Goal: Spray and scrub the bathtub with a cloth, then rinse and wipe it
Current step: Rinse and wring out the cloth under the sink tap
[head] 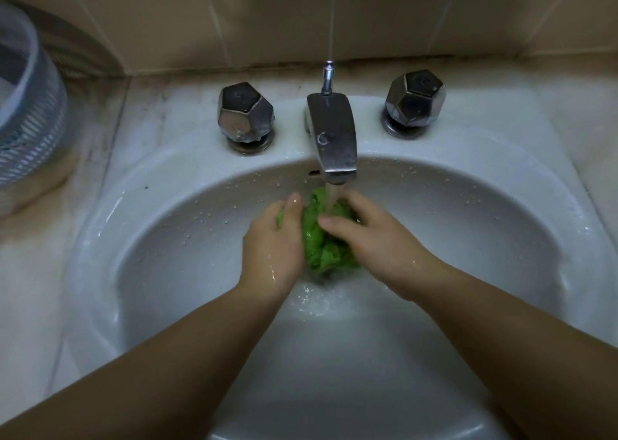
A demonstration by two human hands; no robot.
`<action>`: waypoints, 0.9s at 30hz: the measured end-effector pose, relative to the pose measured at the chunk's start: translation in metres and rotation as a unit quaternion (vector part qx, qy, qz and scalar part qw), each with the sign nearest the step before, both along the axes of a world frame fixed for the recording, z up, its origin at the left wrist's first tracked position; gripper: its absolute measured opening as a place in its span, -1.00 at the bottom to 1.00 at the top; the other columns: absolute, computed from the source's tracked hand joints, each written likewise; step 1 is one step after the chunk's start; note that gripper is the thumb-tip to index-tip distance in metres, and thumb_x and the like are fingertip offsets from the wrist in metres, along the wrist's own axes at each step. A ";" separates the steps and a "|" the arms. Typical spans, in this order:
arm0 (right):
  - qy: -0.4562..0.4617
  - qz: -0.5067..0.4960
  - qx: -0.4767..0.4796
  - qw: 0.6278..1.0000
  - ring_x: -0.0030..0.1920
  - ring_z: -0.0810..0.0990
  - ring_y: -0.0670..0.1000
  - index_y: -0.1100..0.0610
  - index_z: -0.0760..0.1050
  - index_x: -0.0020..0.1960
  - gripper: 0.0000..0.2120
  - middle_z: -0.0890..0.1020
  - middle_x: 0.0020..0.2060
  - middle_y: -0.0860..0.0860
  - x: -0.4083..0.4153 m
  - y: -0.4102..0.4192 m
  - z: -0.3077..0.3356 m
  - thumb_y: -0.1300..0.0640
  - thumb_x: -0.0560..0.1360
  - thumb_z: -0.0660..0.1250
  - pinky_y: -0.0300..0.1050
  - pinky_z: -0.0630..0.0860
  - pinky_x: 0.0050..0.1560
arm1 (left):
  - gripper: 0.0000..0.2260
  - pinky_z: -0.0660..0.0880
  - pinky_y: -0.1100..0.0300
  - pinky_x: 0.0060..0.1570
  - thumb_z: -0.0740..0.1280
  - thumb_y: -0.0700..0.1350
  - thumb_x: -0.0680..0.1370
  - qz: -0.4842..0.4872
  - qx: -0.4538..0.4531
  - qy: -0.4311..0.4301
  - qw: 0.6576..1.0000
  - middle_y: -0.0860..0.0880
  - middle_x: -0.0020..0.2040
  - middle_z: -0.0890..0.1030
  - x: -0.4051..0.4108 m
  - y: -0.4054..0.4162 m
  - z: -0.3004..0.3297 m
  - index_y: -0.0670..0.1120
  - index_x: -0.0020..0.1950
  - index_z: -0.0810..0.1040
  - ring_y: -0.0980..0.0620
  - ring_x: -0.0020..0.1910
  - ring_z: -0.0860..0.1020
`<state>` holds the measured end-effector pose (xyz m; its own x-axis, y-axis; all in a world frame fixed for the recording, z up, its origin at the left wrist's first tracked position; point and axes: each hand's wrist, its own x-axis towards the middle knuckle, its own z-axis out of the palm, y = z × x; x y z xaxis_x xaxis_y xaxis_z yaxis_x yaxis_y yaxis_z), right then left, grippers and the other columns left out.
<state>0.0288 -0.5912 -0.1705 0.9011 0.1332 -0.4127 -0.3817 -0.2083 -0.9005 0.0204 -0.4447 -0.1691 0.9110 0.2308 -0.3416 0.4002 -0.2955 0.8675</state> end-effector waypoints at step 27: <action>-0.076 -0.093 -0.120 0.986 -0.17 0.56 0.09 0.15 0.43 -0.18 -0.71 0.55 -0.29 0.10 0.010 0.012 -0.009 -0.05 0.47 0.08 0.17 0.53 -0.07 | -0.80 0.44 0.48 -0.38 0.16 -0.02 0.73 -0.100 -0.166 0.065 0.979 -0.01 -0.15 0.57 -0.001 -0.012 -0.002 -0.11 0.05 0.46 0.17 -0.22 0.58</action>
